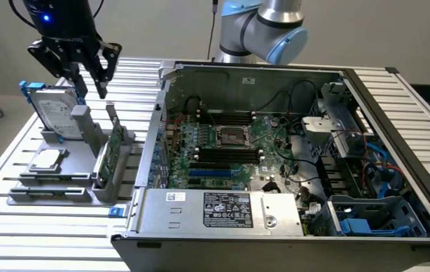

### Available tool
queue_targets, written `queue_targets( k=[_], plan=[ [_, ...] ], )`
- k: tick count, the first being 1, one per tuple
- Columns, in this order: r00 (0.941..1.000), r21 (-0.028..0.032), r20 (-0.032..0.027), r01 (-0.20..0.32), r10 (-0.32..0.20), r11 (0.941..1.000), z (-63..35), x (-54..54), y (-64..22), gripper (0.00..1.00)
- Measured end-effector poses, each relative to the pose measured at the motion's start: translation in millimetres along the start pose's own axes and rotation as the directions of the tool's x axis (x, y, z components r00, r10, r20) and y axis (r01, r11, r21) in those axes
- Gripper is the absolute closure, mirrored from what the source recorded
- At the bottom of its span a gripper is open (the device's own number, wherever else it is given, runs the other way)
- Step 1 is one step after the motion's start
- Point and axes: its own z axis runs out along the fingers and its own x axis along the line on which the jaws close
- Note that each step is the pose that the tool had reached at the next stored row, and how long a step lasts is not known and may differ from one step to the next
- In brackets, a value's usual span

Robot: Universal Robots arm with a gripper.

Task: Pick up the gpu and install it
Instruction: 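Pick up the gpu and move the gpu toward the slot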

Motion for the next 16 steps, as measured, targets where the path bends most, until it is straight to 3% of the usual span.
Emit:
queue_targets(
  k=[16],
  plan=[
    [1.0000, 0.0036, -0.0002, 0.004, -0.004, 1.0000, 28.5, -0.6, -12.8, 0.58]
  ],
)
